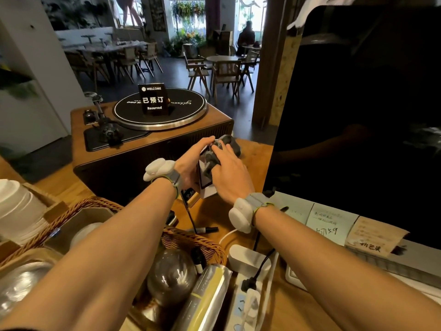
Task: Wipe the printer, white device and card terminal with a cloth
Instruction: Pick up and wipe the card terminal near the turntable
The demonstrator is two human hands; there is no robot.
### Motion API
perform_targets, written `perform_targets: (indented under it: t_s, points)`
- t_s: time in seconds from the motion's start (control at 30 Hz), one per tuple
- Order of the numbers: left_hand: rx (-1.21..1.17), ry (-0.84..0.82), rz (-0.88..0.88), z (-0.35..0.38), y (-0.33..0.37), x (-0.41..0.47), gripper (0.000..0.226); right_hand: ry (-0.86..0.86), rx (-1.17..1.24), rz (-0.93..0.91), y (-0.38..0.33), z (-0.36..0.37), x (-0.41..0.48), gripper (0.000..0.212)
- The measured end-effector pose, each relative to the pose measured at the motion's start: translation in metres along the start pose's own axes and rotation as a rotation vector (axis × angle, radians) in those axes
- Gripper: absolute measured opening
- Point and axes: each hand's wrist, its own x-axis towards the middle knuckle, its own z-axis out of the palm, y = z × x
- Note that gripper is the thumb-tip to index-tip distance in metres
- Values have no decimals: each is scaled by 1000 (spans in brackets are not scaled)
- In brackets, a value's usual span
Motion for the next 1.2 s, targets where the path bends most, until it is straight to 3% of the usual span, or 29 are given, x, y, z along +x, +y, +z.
perform_targets:
  t_s: [0.2, 0.3, 0.37, 0.47, 0.6, 0.7, 0.83, 0.97, 1.07, 1.2]
  points:
    - [-98, -2, 43, 1, -4, 9, 51, -23, -37, -138, 3, 10, -15, 52]
    - [-114, 27, 68, 9, -6, 5, 49, 76, -31, 36, 7, 4, 2, 54]
    - [-114, 91, 90, 9, -2, 3, 53, 73, -50, 62, 6, 7, 4, 56]
    - [-124, 144, 97, 3, 5, 0, 68, -25, -90, -159, 4, 14, -4, 54]
    - [-77, 139, 93, 11, 3, -9, 78, 90, -71, 2, 2, 6, 14, 53]
    - [-145, 165, 89, 9, 3, -9, 81, 9, -136, -135, 1, 10, 6, 53]
    - [-168, 302, 134, 17, 4, -5, 77, 107, -43, 102, 3, 11, 4, 52]
    - [-271, 326, 180, 13, 8, -3, 75, 78, -89, -73, -4, 15, -1, 50]
    - [-246, 354, 168, 15, 5, -5, 68, 133, -65, 79, 0, 8, 4, 48]
    - [-332, 304, 168, 8, 2, -6, 72, 75, -117, -83, -3, 20, -10, 48]
